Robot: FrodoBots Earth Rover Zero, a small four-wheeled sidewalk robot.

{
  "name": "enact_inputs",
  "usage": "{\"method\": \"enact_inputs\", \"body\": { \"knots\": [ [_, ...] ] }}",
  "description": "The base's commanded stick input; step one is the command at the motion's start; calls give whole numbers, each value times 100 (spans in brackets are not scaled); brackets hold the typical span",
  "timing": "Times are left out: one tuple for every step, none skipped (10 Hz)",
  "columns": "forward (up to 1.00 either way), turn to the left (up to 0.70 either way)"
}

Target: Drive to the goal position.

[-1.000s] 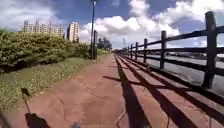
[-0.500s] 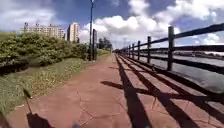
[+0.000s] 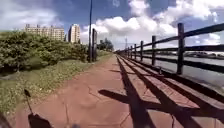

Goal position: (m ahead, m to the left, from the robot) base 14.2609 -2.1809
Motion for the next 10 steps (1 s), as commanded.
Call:
{"method": "enact_inputs", "body": {
  "knots": [
    [85, -7],
    [85, -29],
    [85, -34],
    [85, -9],
    [85, 0],
    [85, 0],
    [85, 0],
    [85, 0],
    [85, 0],
    [85, 0]
  ]
}}
